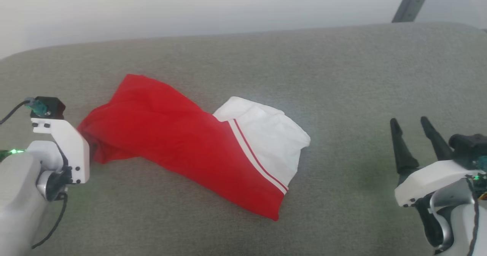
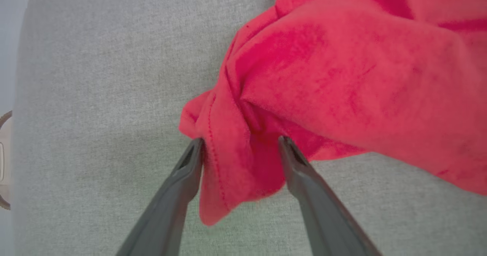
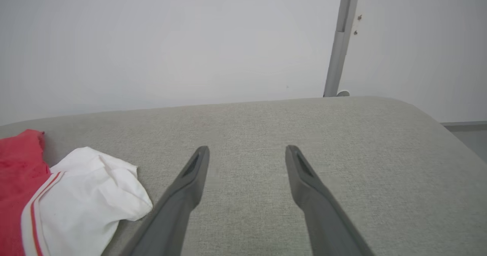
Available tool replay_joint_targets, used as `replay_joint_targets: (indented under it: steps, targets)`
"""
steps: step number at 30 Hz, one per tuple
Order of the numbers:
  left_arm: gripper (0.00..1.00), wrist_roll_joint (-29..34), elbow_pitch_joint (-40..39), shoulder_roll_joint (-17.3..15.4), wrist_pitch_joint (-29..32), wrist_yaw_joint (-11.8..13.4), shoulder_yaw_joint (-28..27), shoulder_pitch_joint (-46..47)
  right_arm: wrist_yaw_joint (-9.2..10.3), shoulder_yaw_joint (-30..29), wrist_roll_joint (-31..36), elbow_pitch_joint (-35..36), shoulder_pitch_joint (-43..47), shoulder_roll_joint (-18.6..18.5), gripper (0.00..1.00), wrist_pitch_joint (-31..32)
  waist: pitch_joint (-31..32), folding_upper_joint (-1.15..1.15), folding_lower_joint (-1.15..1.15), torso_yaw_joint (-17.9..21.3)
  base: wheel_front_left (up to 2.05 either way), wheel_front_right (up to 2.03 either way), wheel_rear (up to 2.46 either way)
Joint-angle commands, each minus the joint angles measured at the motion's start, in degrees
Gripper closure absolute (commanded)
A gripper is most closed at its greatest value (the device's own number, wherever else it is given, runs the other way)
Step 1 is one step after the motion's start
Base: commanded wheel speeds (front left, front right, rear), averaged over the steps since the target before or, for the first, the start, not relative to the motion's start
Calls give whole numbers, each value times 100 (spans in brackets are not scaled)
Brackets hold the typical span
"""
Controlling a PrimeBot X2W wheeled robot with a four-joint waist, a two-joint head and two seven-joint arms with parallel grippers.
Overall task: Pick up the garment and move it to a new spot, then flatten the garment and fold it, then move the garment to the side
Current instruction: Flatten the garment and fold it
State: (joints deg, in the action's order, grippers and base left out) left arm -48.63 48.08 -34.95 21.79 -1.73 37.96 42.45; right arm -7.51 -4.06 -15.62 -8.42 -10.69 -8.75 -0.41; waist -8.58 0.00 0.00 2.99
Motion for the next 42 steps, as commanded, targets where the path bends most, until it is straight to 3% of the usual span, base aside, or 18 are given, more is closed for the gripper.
replay_joint_targets:
  steps: [1, 7, 13, 29, 36, 41, 42]
  targets:
    - [0, 37, -52, 20, -69, -11, -6, -69, 4, 67, -46, -22, 76, -10, 0, 53, 55, 0, 0, -75, 0, 0, 0]
    - [0, 55, -421, 18, -461, 92, -60, -201, 3, 473, -217, -91, 101, -200, 0, 357, 195, 0, 0, -378, 0, 0, 0]
    - [0, 141, -1071, -12, -1154, 356, -176, -526, 3, 943, -536, -315, 27, -431, 0, 862, 294, 0, 0, -744, 0, 0, 0]
    - [0, 81, -3123, -3, -3300, 1439, -887, -2025, 3, 1254, -932, -1326, -771, -810, 0, 1731, 25, 0, 0, -1564, 0, 0, 0]
    - [0, 191, -3616, 120, -3657, 1649, -1198, -2593, 4, 1362, -1049, -1783, -1080, -943, 0, 2085, -125, 0, 0, -1761, 0, 0, 0]
    - [0, 364, -3852, 289, -3706, 1656, -1450, -2889, 3, 1459, -1143, -2112, -1208, -961, 0, 2211, -171, 0, 0, -1853, 0, 0, 0]
    - [0, 412, -3914, 326, -3699, 1642, -1533, -2928, 3, 1469, -1174, -2170, -1222, -965, 8, 2224, -177, 0, 0, -1868, 0, 0, 0]
